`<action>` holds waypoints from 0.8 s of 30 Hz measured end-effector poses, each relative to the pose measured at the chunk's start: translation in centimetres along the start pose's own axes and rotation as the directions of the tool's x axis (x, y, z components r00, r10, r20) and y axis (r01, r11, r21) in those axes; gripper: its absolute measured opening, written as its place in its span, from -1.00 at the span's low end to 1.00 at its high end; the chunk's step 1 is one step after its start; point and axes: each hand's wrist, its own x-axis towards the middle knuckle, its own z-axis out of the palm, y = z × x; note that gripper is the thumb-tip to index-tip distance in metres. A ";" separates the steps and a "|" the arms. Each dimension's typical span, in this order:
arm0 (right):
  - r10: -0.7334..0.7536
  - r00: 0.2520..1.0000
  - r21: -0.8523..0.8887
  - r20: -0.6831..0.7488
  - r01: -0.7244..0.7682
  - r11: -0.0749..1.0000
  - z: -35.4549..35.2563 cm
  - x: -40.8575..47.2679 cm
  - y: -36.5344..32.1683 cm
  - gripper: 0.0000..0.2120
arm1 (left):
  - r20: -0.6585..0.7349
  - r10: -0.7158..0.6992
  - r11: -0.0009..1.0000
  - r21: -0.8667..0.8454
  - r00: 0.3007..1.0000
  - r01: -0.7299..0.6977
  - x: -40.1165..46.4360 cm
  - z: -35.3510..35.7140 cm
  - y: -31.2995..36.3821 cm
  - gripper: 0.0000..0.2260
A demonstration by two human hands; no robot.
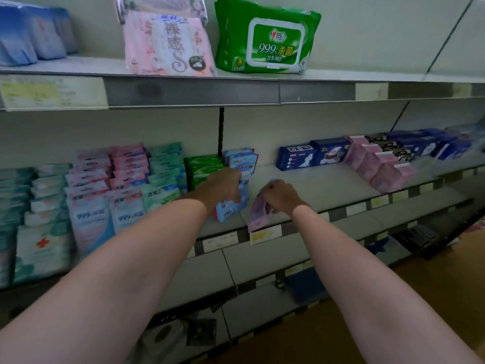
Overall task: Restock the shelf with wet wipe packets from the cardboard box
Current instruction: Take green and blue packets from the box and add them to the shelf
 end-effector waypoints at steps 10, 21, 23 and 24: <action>-0.212 0.932 -0.103 0.293 0.252 0.962 -3.5 4.9 3.0 -0.65 | 0.030 -0.129 0.991 0.038 0.991 0.128 2.2 1.2 2.9 -0.62; -0.418 0.869 -0.585 0.265 0.489 0.647 -3.5 10.9 2.8 -0.46 | 0.072 -0.321 0.943 -0.065 0.944 0.326 2.2 1.8 2.8 -0.68; -0.427 0.868 -0.607 0.255 0.487 0.628 -3.3 11.1 2.6 -0.45 | 0.142 -0.356 0.930 -0.047 0.924 0.365 2.0 1.5 2.8 -0.58; -0.430 0.866 -0.606 0.256 0.491 0.626 -3.2 11.4 2.7 -0.46 | 0.160 -0.371 0.924 -0.036 0.915 0.381 2.0 1.3 2.8 -0.55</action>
